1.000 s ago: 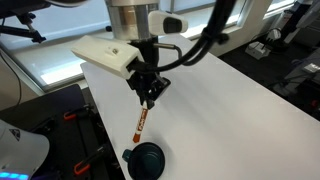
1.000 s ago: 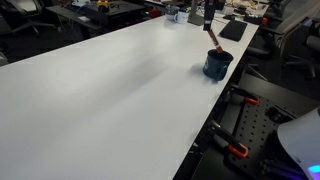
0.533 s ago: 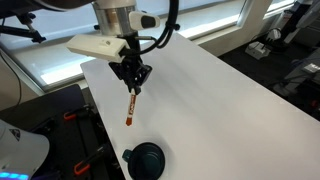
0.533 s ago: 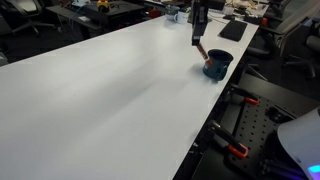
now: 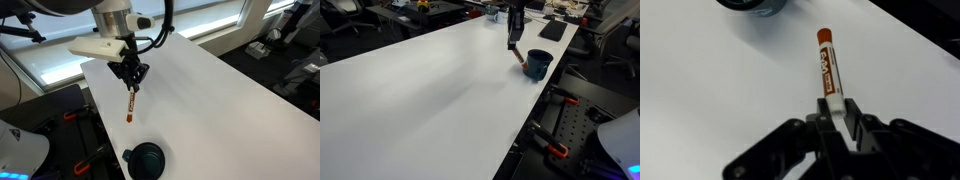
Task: Move the sharpie to the table
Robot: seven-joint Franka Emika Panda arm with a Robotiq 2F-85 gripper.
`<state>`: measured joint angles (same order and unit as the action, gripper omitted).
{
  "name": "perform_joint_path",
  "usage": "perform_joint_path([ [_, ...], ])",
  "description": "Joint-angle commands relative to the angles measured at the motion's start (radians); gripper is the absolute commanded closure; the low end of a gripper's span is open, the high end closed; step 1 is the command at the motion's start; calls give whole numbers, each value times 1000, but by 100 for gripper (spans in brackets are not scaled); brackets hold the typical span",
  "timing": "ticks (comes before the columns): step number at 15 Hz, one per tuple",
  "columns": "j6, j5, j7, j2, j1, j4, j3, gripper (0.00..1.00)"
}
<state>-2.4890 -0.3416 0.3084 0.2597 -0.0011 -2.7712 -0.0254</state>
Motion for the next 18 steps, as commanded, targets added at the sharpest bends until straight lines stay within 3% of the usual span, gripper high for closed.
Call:
perform_joint_path([
  [1, -48, -34, -7, -43, -21, -3, -1, 95],
  [18, -106, -194, -90, -303, -62, 74, -16, 95],
])
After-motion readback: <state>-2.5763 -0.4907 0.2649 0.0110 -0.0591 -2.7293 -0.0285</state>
